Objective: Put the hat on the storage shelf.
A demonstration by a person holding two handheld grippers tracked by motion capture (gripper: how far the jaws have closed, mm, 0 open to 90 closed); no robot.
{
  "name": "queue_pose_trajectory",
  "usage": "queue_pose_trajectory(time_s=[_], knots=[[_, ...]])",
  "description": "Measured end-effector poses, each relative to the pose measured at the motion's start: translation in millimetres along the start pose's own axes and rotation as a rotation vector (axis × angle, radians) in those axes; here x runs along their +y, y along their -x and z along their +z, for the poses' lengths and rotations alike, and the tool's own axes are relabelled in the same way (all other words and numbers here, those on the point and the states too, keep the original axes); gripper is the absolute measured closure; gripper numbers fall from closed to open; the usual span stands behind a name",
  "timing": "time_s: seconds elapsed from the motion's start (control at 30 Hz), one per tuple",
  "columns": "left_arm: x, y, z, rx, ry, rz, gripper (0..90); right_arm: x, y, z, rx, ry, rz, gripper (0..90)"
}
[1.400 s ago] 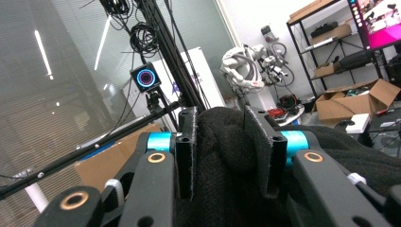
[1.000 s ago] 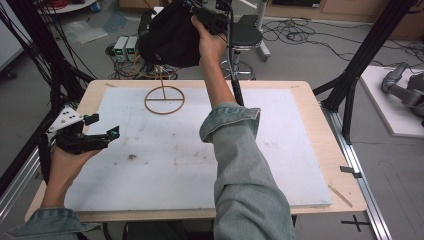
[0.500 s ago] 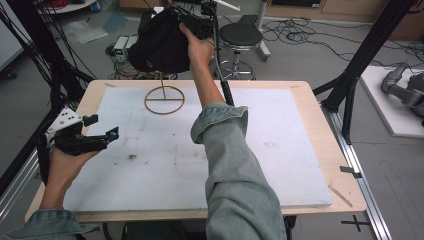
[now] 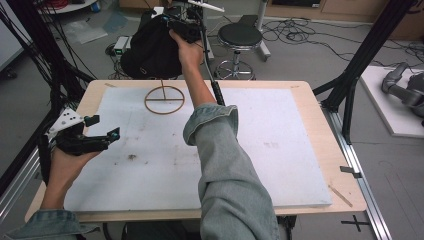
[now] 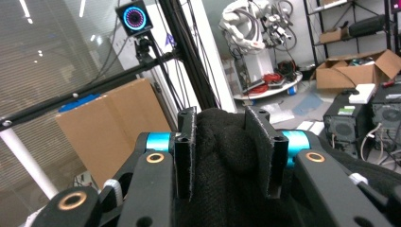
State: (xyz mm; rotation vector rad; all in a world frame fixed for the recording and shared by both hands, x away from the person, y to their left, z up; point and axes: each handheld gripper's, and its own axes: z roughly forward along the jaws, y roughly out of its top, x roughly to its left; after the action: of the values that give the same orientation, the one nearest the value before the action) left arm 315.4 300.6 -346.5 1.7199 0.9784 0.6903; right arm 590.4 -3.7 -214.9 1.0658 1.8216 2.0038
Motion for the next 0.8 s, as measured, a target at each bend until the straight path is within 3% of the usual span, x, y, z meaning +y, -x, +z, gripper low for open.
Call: queue_pose_trajectory(time_s=[0.8], knots=[[-0.6,2.6,-0.5,-0.009,-0.001,0.001,14.4,-26.2,-3.6,30.4,-0.059,-0.119,-0.032,65.7]])
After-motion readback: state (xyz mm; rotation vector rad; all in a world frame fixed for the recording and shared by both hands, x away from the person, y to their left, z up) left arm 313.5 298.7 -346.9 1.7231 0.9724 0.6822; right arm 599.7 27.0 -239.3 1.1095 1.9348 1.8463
